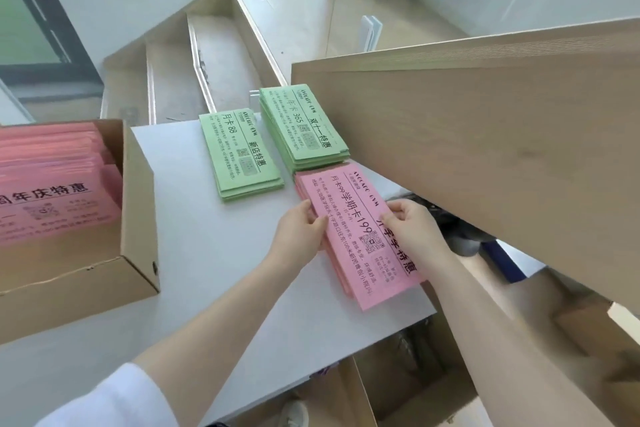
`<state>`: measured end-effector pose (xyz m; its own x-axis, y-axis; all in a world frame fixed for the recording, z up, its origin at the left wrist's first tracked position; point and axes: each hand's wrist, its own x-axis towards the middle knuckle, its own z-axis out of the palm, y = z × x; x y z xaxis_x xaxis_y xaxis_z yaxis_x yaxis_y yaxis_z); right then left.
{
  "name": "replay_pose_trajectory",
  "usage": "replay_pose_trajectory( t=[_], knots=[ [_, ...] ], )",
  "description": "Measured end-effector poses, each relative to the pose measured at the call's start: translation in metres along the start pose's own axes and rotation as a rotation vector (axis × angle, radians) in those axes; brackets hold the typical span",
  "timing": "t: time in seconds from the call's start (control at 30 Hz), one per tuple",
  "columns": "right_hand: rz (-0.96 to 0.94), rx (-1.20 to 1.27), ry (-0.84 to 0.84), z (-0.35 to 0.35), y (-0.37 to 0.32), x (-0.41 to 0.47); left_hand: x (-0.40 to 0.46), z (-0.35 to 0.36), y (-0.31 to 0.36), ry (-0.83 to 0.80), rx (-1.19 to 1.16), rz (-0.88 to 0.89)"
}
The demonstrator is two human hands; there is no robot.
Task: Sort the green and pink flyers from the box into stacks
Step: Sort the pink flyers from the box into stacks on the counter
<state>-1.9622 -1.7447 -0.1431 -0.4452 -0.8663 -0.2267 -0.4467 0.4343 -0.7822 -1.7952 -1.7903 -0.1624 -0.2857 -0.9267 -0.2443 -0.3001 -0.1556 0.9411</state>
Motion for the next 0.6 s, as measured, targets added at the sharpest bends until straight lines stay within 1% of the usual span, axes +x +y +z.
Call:
replay_pose_trajectory(
  t=[0.1, 0.17, 0.23, 0.27, 0.33, 0.37, 0.43, 0.5, 0.6],
  knots=[
    [-0.025, -0.054, -0.008, 0.002, 0.001, 0.009, 0.01, 0.005, -0.003, 0.097, 0.124, 0.026],
    [-0.066, -0.137, -0.006, 0.004, 0.001, 0.014, 0.014, 0.006, -0.003, 0.158, 0.221, 0.035],
    [-0.127, -0.228, -0.004, 0.006, 0.001, 0.018, 0.016, 0.008, -0.003, 0.196, 0.318, 0.05],
    [-0.158, -0.247, -0.008, 0.006, 0.002, 0.019, 0.015, 0.009, -0.004, 0.198, 0.315, 0.049],
    [-0.161, -0.186, -0.037, 0.005, 0.005, 0.02, 0.012, 0.012, -0.008, 0.155, 0.176, 0.032],
    [-0.12, -0.093, -0.066, 0.004, 0.007, 0.02, 0.009, 0.014, -0.012, 0.114, 0.072, 0.036],
    [0.007, 0.172, -0.153, 0.004, 0.011, 0.02, 0.005, 0.02, -0.02, 0.04, -0.113, 0.055],
    [0.106, 0.412, -0.272, 0.004, 0.014, 0.025, 0.004, 0.028, -0.027, 0.001, -0.281, 0.005],
    [0.117, 0.522, -0.4, 0.004, 0.014, 0.03, -0.001, 0.041, -0.02, -0.025, -0.546, -0.106]
  ],
)
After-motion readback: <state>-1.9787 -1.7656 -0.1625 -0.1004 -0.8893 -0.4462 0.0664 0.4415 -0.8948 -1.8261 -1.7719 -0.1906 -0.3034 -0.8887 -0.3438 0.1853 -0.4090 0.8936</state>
